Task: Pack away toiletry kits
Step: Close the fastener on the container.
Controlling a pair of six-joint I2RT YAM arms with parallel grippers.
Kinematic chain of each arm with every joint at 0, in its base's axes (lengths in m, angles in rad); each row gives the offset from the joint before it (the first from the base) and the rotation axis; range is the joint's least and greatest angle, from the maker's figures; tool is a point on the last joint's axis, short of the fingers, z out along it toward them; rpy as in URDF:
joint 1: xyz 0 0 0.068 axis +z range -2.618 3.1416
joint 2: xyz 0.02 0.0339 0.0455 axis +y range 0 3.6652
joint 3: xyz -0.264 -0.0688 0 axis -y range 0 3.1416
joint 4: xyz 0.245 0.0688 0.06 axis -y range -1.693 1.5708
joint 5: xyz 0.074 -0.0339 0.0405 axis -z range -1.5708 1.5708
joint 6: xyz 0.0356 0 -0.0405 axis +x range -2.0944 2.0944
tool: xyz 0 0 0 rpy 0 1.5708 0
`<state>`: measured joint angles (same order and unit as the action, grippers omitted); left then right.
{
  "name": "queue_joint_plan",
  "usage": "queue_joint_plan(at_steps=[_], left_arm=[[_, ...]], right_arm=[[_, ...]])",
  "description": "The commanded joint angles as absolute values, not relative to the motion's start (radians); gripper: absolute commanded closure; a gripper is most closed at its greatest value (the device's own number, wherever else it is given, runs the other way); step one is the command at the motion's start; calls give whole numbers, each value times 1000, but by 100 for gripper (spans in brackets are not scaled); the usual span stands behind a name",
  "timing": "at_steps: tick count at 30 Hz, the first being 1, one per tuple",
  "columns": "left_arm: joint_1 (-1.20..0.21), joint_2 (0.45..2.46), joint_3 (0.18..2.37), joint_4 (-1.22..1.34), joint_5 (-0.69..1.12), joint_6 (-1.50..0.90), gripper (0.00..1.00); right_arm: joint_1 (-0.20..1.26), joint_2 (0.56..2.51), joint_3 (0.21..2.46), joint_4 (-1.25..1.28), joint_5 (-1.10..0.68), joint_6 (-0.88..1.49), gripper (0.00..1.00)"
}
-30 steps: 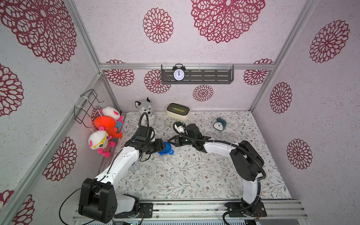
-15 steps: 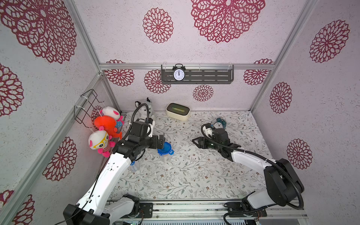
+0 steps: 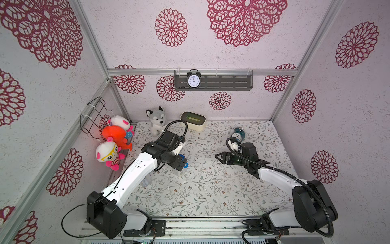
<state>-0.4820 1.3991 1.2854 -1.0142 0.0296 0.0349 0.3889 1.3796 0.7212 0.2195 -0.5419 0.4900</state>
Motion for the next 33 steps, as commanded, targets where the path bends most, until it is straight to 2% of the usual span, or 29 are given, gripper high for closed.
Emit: queue_joint_plan(at_steps=[1, 6, 17, 30, 33], left_arm=[[-485, 1437, 1338, -1073, 25, 100, 2], [-484, 1517, 1386, -1118, 51, 77, 2], [-482, 1622, 1417, -1120, -27, 61, 2], [-483, 1698, 1406, -1098, 4, 8, 1], [-480, 1698, 1407, -1107, 9, 4, 9]], right_arm=[[370, 1352, 710, 258, -592, 484, 32], [352, 1339, 699, 271, -611, 492, 32], [339, 1304, 680, 310, -646, 499, 31], [323, 1296, 670, 316, -649, 496, 31], [314, 1296, 665, 324, -652, 505, 31]])
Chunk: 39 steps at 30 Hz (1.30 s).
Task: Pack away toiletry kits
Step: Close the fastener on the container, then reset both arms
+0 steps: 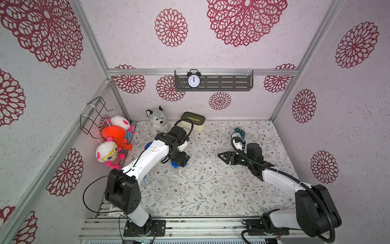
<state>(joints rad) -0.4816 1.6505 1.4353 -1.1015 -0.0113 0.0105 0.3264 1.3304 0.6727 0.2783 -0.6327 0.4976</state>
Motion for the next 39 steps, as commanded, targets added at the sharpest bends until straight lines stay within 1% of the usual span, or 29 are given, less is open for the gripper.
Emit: queue_joint_plan(at_steps=[1, 3, 5, 6, 7, 9, 10, 11, 18, 21, 23, 24, 25, 26, 29, 32, 35, 37, 39], left_arm=[[-481, 1696, 1411, -1118, 10, 5, 12], [-482, 1687, 1419, -1127, 11, 8, 19], [-482, 1674, 1417, -1121, 21, 6, 20], [-482, 1672, 1418, -1118, 19, 6, 19], [-482, 1668, 1420, -1114, 12, 6, 16], [-482, 1657, 1425, -1100, -10, 6, 4], [-482, 1645, 1428, -1086, -22, 10, 1], [-483, 1630, 1432, -1070, -26, 17, 2], [-477, 1547, 1494, -1021, -60, 46, 2], [-461, 1511, 1500, -1028, -98, 42, 2], [-444, 1459, 1492, -999, -170, 3, 2], [-433, 1422, 1473, -952, -211, -31, 2], [-421, 1374, 1436, -876, -276, -75, 2], [-409, 1306, 1375, -779, -340, -117, 2], [-372, 1111, 1157, -465, -469, -195, 2], [-287, 979, 986, -218, -548, -228, 2], [-192, 934, 858, -88, -645, -239, 2], [-138, 921, 743, 77, -664, -212, 2], [-75, 925, 646, 197, -662, -221, 2]], right_arm=[[313, 1296, 664, 327, -652, 506, 31], [309, 1296, 664, 329, -649, 508, 31], [308, 1296, 663, 331, -646, 509, 31], [308, 1296, 664, 332, -643, 509, 31], [308, 1296, 664, 334, -640, 512, 31], [308, 1299, 666, 334, -631, 514, 31], [308, 1296, 667, 335, -624, 518, 31], [308, 1295, 667, 335, -617, 521, 31], [308, 1280, 670, 321, -531, 510, 28], [308, 1270, 678, 302, -473, 485, 24], [306, 1245, 689, 271, -364, 454, 15], [305, 1229, 694, 261, -307, 440, 11], [304, 1210, 699, 253, -231, 425, 3], [300, 1189, 702, 246, -157, 409, 1], [290, 1142, 700, 256, 48, 334, 1], [245, 1136, 692, 277, 174, 273, 1], [174, 1154, 663, 312, 224, 244, 1], [126, 1161, 615, 368, 236, 232, 1], [80, 1160, 564, 421, 195, 221, 1]])
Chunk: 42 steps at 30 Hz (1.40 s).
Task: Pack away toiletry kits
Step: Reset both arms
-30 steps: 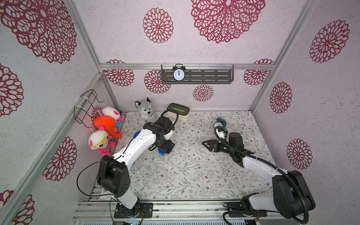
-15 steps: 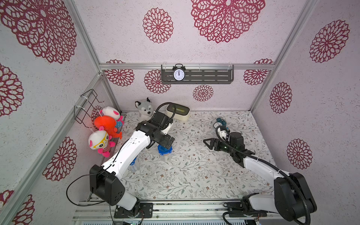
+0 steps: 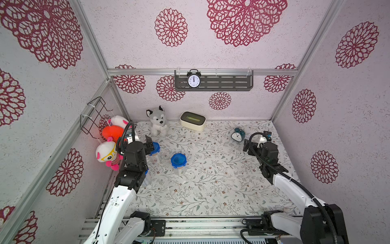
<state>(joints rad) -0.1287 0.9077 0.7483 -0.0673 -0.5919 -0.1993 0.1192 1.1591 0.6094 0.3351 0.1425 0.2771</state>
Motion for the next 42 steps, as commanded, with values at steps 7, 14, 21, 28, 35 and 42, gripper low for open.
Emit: queue_joint_plan(at_steps=[7, 14, 21, 28, 35, 42], left_arm=[[103, 1044, 440, 469, -422, -257, 2], [103, 1238, 333, 741, -348, -196, 2], [112, 1318, 310, 861, -309, -158, 2], [115, 1436, 320, 961, -282, -152, 2], [115, 1454, 322, 975, -271, -148, 2], [115, 1438, 311, 977, -262, -146, 2]], right_arm=[[31, 1189, 357, 756, 158, 100, 2], [-5, 1302, 265, 987, 146, 46, 2], [-9, 1411, 250, 1099, 127, 39, 1], [-9, 1502, 237, 1195, 114, 34, 1], [-9, 1531, 250, 1196, 112, 34, 1], [-6, 1529, 253, 1192, 115, 27, 1]])
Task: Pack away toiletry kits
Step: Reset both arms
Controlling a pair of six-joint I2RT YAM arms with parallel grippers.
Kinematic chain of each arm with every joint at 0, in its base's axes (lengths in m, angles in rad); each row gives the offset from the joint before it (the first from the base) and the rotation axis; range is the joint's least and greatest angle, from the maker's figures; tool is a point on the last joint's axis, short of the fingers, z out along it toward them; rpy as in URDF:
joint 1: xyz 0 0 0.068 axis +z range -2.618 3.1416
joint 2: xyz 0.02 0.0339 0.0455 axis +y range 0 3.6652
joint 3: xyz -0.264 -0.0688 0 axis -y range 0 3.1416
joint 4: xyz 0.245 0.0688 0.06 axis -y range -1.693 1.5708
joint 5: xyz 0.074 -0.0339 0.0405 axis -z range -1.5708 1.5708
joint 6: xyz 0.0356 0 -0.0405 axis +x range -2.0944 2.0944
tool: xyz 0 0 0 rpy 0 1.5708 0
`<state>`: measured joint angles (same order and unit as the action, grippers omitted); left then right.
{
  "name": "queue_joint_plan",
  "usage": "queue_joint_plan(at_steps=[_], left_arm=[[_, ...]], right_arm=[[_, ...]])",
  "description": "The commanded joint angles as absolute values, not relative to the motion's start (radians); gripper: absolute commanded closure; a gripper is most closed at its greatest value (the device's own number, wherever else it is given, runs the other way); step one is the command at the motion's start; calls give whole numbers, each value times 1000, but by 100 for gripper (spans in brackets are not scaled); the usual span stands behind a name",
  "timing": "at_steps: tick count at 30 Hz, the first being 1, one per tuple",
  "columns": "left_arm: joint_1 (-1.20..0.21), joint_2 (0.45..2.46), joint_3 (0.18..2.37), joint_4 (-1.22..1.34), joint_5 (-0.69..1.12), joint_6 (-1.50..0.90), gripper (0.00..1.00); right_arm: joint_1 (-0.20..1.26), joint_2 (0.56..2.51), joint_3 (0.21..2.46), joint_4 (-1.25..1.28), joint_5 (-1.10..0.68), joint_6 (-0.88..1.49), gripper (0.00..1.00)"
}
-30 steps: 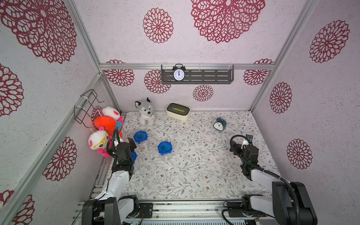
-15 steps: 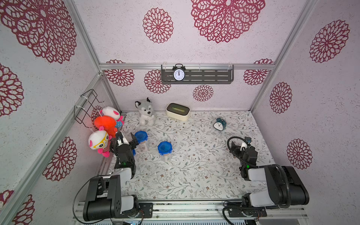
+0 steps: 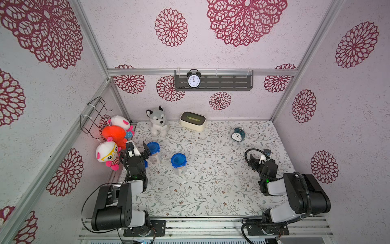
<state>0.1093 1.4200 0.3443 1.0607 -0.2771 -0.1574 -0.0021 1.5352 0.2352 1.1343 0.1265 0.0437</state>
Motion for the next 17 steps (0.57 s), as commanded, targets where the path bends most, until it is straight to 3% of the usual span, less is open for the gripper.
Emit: queue_joint_plan(at_steps=[1, 17], left_arm=[[115, 1434, 311, 973, -261, -146, 2], [126, 1423, 308, 965, -242, -150, 2]], right_arm=[[-4, 1529, 255, 1190, 116, 26, 1], [5, 1531, 265, 1172, 130, 16, 1]])
